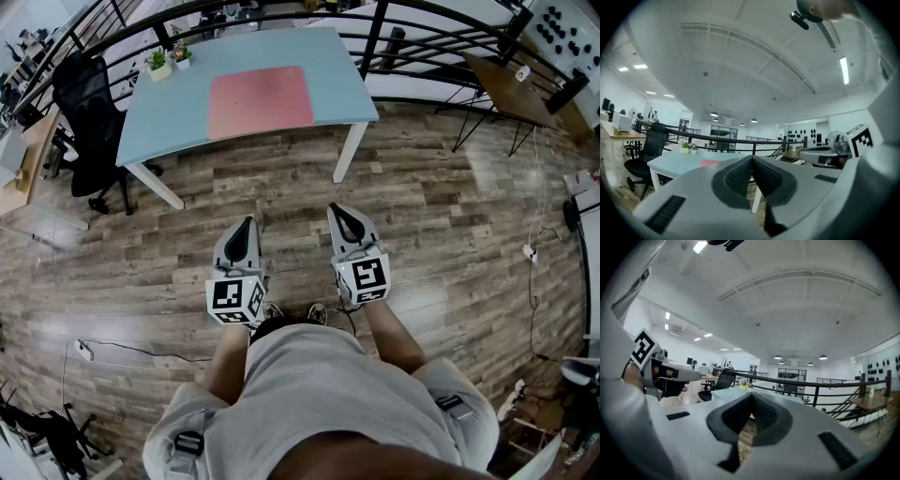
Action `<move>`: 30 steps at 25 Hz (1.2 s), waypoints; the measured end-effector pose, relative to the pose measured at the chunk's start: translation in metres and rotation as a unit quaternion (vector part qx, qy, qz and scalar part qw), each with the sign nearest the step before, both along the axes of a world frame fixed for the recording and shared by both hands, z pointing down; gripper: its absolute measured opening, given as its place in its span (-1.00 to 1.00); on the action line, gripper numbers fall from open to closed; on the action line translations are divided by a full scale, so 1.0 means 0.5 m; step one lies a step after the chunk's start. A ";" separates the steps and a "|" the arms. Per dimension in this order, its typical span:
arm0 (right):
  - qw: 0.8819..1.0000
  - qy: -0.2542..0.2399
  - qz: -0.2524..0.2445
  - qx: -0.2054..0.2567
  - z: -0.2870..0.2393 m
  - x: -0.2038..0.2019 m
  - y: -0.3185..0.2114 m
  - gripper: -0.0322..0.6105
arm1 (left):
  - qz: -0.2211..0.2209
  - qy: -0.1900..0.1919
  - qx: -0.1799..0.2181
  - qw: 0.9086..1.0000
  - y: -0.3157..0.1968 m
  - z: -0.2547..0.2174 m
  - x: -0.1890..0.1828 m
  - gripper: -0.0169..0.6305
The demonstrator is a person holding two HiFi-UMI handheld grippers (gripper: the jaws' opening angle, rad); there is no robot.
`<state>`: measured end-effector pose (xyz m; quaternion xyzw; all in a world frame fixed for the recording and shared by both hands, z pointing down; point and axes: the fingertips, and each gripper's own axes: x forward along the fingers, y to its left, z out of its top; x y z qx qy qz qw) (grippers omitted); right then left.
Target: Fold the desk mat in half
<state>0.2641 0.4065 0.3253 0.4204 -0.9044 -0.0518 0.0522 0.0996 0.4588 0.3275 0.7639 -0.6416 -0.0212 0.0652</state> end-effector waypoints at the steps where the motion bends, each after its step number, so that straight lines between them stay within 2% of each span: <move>1: 1.000 0.000 -0.001 -0.001 0.001 -0.003 0.002 -0.89 | 0.000 0.000 -0.001 1.000 0.002 0.001 -0.002 -0.91; 14: 0.999 0.023 -0.024 0.015 0.007 -0.027 0.015 -0.88 | 0.008 -0.021 -0.024 0.999 0.004 0.026 0.001 -0.91; 17: 0.999 0.022 -0.034 0.010 0.019 -0.021 0.016 -0.75 | -0.002 -0.021 -0.033 0.999 0.006 0.037 0.002 -0.86; 30: 0.997 0.039 -0.062 -0.020 0.087 0.010 -0.015 -0.76 | -0.049 -0.036 -0.074 0.995 0.006 0.099 0.000 -0.78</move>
